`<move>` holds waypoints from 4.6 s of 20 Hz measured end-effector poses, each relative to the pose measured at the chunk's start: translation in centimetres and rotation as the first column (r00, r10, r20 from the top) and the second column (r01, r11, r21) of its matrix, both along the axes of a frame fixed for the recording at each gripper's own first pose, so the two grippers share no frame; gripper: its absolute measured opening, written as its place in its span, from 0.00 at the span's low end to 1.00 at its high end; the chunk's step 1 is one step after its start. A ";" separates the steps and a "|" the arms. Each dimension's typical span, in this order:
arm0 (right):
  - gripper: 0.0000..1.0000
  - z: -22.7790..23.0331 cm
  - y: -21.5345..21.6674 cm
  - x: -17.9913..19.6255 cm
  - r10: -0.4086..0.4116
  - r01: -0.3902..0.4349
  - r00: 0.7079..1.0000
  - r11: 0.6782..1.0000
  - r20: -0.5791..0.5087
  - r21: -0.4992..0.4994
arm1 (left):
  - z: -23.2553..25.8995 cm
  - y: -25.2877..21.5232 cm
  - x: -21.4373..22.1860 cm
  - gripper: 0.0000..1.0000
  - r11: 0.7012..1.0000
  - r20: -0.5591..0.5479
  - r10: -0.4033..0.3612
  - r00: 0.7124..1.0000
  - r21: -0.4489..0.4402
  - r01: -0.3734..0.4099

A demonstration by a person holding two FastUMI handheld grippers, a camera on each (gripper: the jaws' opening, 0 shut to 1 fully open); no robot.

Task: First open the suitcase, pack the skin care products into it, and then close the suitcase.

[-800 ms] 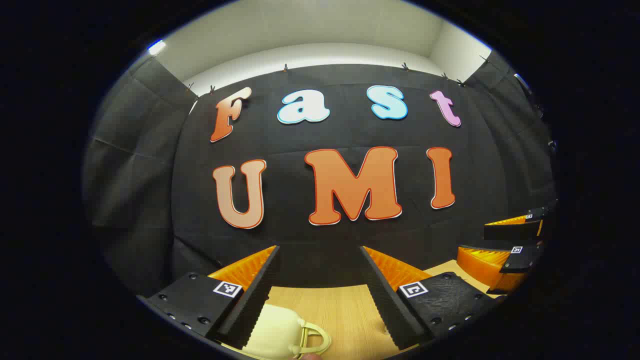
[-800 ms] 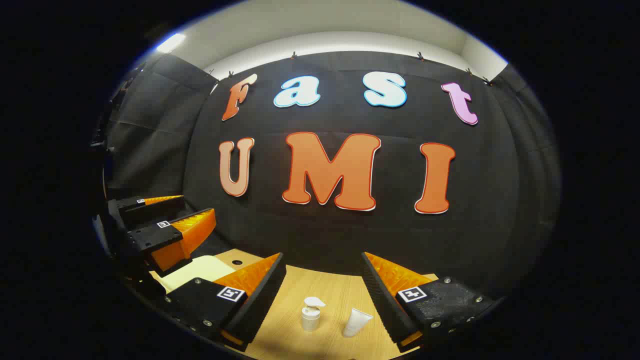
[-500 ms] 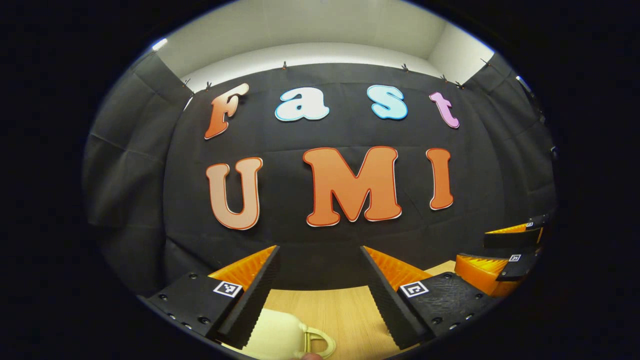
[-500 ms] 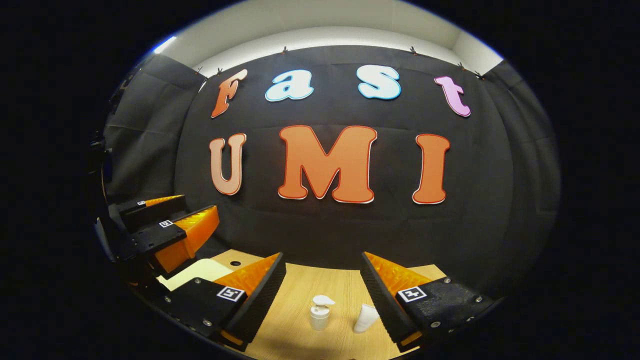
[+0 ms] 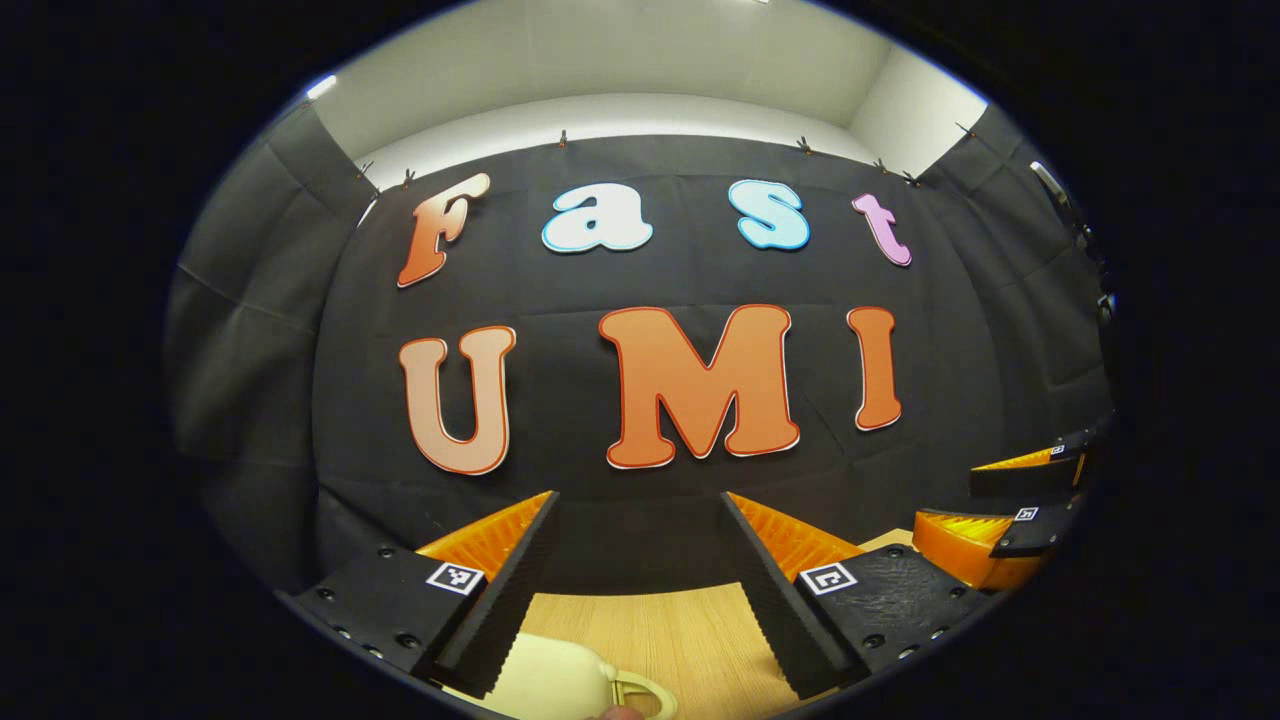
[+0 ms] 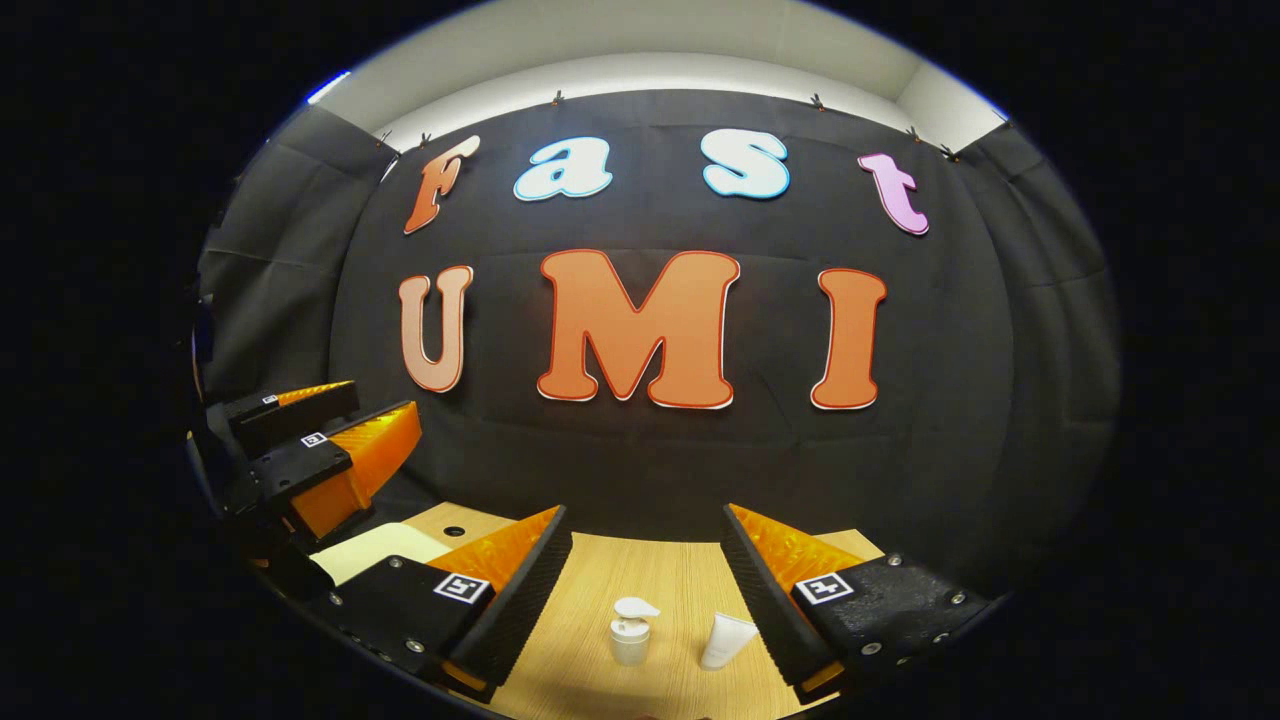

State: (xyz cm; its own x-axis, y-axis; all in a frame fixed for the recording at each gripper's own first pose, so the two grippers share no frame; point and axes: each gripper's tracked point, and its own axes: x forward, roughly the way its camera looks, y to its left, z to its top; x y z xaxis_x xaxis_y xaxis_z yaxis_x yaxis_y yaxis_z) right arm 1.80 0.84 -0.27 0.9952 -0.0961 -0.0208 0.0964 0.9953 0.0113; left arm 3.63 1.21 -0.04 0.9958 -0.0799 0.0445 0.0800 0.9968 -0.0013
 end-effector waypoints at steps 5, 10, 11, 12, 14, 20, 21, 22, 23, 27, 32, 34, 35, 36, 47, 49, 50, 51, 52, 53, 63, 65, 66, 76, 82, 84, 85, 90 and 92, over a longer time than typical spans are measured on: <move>0.95 -0.1 -0.8 0.0 -0.003 0.003 1.000 1.000 0.000 -0.016 | -1.4 0.2 0.2 0.99 1.000 -0.027 0.001 1.000 0.020 0.000; 0.95 0.1 -1.6 0.4 -0.006 0.006 1.000 1.000 0.007 -0.024 | -4.1 -0.2 0.2 1.00 0.996 -0.079 -0.017 0.997 0.082 0.024; 0.95 0.1 -1.7 0.5 -0.002 0.002 1.000 1.000 0.008 -0.021 | -5.0 -0.4 0.3 0.99 0.995 -0.097 -0.024 0.995 0.099 0.033; 0.95 0.0 -1.8 0.6 0.000 0.000 1.000 1.000 0.007 -0.022 | -6.0 -0.5 0.2 1.00 0.992 -0.116 -0.027 0.993 0.122 0.042; 0.95 -0.1 -2.2 0.8 0.003 -0.003 1.000 1.000 0.004 -0.028 | -8.1 -0.8 0.1 1.00 0.982 -0.149 -0.037 0.988 0.178 0.063; 0.95 -0.4 -3.5 1.1 -0.002 0.002 1.000 0.999 -0.004 -0.045 | -14.9 -1.3 -0.6 0.98 0.932 -0.267 -0.063 0.962 0.330 0.152; 0.95 -0.5 -3.7 1.1 -0.004 0.004 1.000 0.999 -0.006 -0.048 | -16.0 -1.5 -0.7 0.98 0.914 -0.288 -0.063 0.956 0.367 0.171; 0.95 -0.6 -4.1 1.1 -0.010 0.010 1.000 0.999 -0.006 -0.051 | -16.7 -1.7 -0.7 0.98 0.894 -0.299 -0.062 0.952 0.408 0.186; 0.95 -0.7 -4.3 1.2 -0.014 0.013 1.000 0.999 -0.008 -0.052 | -17.8 -1.8 -0.8 0.98 0.873 -0.312 -0.064 0.948 0.442 0.205; 0.95 -1.0 -5.2 1.1 -0.031 0.030 0.999 0.998 -0.017 -0.051 | -22.6 -2.1 -2.6 0.95 0.794 -0.395 -0.065 0.916 0.536 0.288; 0.95 -1.8 -5.9 0.6 -0.049 0.047 0.998 0.998 -0.035 -0.048 | -27.4 -2.1 -3.6 0.88 0.703 -0.484 -0.062 0.873 0.599 0.382; 0.95 -2.1 -6.0 0.6 -0.053 0.051 0.998 0.997 -0.041 -0.053 | -29.3 -1.7 -3.7 0.88 0.661 -0.511 -0.050 0.858 0.627 0.412; 0.95 -2.1 -6.1 0.5 -0.056 0.054 0.997 0.997 -0.043 -0.056 | -30.2 -1.5 -3.6 0.88 0.642 -0.519 -0.041 0.854 0.641 0.421; 0.95 -2.1 -6.1 0.5 -0.056 0.054 0.997 0.997 -0.044 -0.056 | -30.9 -1.5 -3.6 0.88 0.622 -0.531 -0.034 0.847 0.652 0.434; 0.95 -2.4 -6.2 0.6 -0.067 0.065 0.997 0.996 -0.044 -0.056 | -34.3 -0.6 -4.6 0.62 0.398 -0.506 0.069 0.860 0.804 0.441; 0.95 -2.5 -6.2 0.5 -0.067 0.065 0.997 0.996 -0.045 -0.055 | -34.3 -0.9 -4.2 0.53 0.386 -0.497 0.067 0.865 0.813 0.436; 0.95 -2.4 -6.1 0.5 -0.067 0.064 0.997 0.996 -0.046 -0.055 | -34.6 -1.1 -4.2 0.50 0.382 -0.503 0.067 0.862 0.811 0.443; 0.95 -2.6 -6.1 0.5 -0.069 0.067 0.997 0.996 -0.046 -0.056 | -34.8 -1.1 -4.2 0.32 0.380 -0.500 0.073 0.863 0.814 0.439; 0.95 -2.6 -6.1 0.5 -0.070 0.067 0.996 0.996 -0.047 -0.058 | -35.1 -1.2 -4.3 0.19 0.377 -0.504 0.076 0.860 0.814 0.443; 0.95 -2.8 -6.0 0.5 -0.072 0.069 0.996 0.996 -0.053 -0.060 | -34.6 -1.5 -3.4 0.21 0.376 -0.484 0.073 0.872 0.823 0.425; 0.96 -3.5 -5.0 0.8 -0.067 0.062 0.995 0.996 -0.080 -0.063 | -29.7 0.1 -3.5 0.02 0.613 -0.475 0.022 0.880 0.701 0.363; 0.95 -3.6 -4.6 1.0 -0.067 0.061 0.994 0.996 -0.084 -0.068 | -27.9 0.9 -2.9 0.02 0.675 -0.469 0.024 0.883 0.659 0.332; 0.95 -3.7 -4.5 1.1 -0.066 0.060 0.994 0.996 -0.089 -0.068 | -26.7 1.3 -2.3 0.03 0.697 -0.456 0.023 0.889 0.645 0.313; 0.95 -3.4 -1.9 1.8 -0.055 0.046 0.993 0.995 -0.104 -0.087 | -19.3 8.0 -0.1 0.02 0.926 -0.457 0.015 0.889 0.343 0.160; 0.95 -2.8 -0.1 2.4 -0.047 0.036 0.993 0.994 -0.105 -0.103 | -16.4 13.7 1.0 0.02 0.985 -0.433 0.053 0.900 0.169 0.024; 0.95 -2.6 0.6 2.7 -0.042 0.031 0.993 0.994 -0.106 -0.104 | -15.5 16.5 1.1 0.02 0.993 -0.425 0.072 0.902 0.119 -0.024; 0.95 -2.5 0.9 2.8 -0.042 0.031 0.994 0.994 -0.105 -0.104 | -15.0 17.9 1.1 0.02 0.994 -0.418 0.082 0.905 0.098 -0.045; 0.95 -2.2 2.5 3.6 -0.034 0.021 0.993 0.993 -0.109 -0.114 | -14.3 23.3 1.2 0.02 0.991 -0.389 0.103 0.915 -0.036 -0.127; 0.95 -2.1 3.0 3.8 -0.031 0.018 0.994 0.992 -0.107 -0.122 | -14.2 25.9 1.2 0.02 0.983 -0.386 0.128 0.914 -0.075 -0.169</move>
